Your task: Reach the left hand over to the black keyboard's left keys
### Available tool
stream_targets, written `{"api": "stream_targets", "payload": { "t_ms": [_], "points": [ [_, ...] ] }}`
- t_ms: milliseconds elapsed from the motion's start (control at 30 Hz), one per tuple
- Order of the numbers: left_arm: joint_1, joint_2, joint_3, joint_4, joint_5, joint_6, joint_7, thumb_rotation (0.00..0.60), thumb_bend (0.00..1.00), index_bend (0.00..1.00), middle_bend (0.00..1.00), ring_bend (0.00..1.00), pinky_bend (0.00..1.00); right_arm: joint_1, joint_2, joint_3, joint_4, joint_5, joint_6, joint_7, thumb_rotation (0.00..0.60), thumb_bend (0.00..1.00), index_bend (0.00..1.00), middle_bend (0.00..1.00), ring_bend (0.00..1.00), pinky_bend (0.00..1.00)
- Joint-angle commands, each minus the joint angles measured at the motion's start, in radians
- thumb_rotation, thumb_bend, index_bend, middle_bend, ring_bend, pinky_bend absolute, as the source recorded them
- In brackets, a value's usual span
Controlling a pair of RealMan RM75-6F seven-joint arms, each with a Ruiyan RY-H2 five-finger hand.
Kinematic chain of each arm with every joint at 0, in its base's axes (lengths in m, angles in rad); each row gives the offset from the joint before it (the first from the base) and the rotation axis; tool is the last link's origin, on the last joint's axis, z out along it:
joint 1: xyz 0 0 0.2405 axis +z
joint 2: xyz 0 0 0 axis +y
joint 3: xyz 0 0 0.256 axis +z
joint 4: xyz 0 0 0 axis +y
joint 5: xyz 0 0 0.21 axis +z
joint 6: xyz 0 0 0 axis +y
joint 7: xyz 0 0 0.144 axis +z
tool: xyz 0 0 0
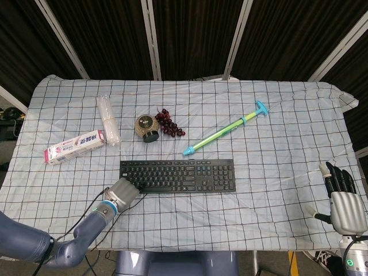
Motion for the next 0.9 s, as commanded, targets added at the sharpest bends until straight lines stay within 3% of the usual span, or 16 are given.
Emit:
{"api": "stream_targets", "payload": {
  "t_ms": [33, 667, 767, 900],
  "points": [
    [-0.005, -0.004, 0.007, 0.002, -0.006, -0.002, -0.003, 0.6, 0.48, 0.0, 0.79, 0.64, 0.46, 0.0, 0.0, 0.0, 0.0, 0.0, 0.0, 0.0, 0.6, 0.08, 0.02, 0.0, 0.0, 0.0],
    [-0.035, -0.006, 0.038, -0.001, -0.005, 0.013, -0.049, 0.6, 0.49, 0.0, 0.78, 0.63, 0.46, 0.001, 0.002, -0.001, -0.004, 0.003, -0.006, -0.004, 0.6, 0.08, 0.02, 0.0, 0.0, 0.0],
    [-0.035, 0.005, 0.038, -0.007, 0.019, 0.033, -0.058, 0.6, 0.48, 0.0, 0.73, 0.59, 0.43, 0.001, 0.003, -0.001, -0.003, 0.003, -0.005, -0.002, 0.6, 0.08, 0.02, 0.0, 0.0, 0.0],
    [0.009, 0.046, 0.035, -0.014, 0.144, 0.133, -0.107, 0.6, 0.47, 0.0, 0.6, 0.46, 0.36, 0.0, 0.001, -0.002, 0.004, -0.007, 0.002, -0.003, 0.6, 0.08, 0.02, 0.0, 0.0, 0.0]
  ]
}}
